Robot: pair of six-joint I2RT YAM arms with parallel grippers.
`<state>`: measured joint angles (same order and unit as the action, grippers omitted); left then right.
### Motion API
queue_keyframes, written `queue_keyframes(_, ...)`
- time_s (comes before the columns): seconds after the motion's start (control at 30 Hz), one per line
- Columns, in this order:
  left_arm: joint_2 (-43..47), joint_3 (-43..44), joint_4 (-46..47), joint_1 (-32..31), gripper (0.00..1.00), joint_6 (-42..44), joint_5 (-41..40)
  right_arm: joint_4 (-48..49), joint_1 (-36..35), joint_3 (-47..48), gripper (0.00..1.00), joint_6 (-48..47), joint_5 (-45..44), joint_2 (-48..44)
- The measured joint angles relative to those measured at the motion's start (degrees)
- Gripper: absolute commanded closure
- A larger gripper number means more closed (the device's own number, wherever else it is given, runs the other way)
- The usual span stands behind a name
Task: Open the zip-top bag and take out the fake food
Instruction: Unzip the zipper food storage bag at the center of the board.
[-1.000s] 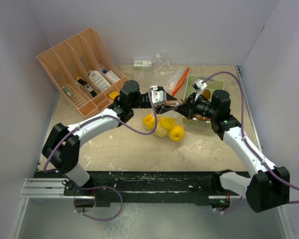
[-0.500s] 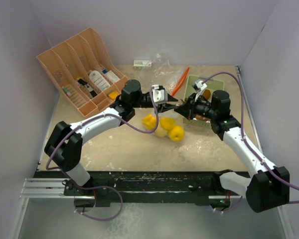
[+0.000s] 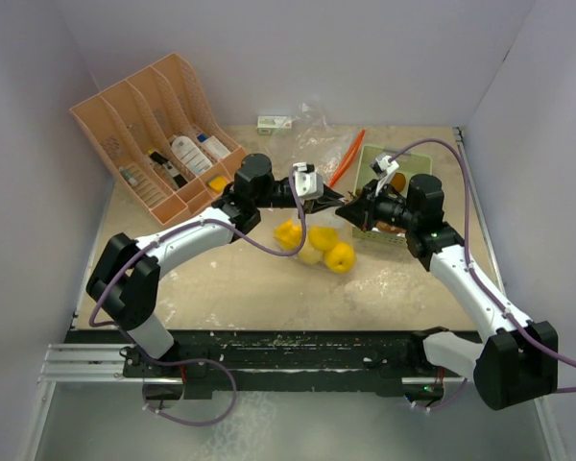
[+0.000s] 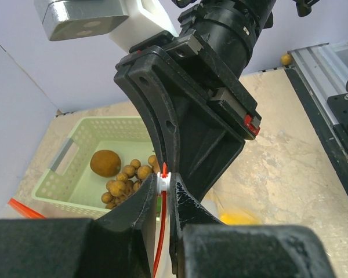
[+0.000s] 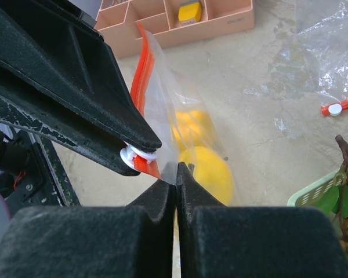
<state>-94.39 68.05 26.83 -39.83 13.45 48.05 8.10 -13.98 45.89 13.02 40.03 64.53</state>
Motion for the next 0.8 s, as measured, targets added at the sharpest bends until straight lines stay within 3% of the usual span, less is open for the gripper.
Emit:
queue_keyframes(0.47,0.79,-1.44,0.92,0.09,1.0,-0.79,-0.66,0.85,-0.35,-1.88,1.0,1.44,-2.1,-6.75)
queue_keyframes(0.8,3.8,-7.96,6.1,2.27,1.0,-3.5,-3.3,0.26,-0.5,-2.32,1.0,2.01,-7.28,-9.53)
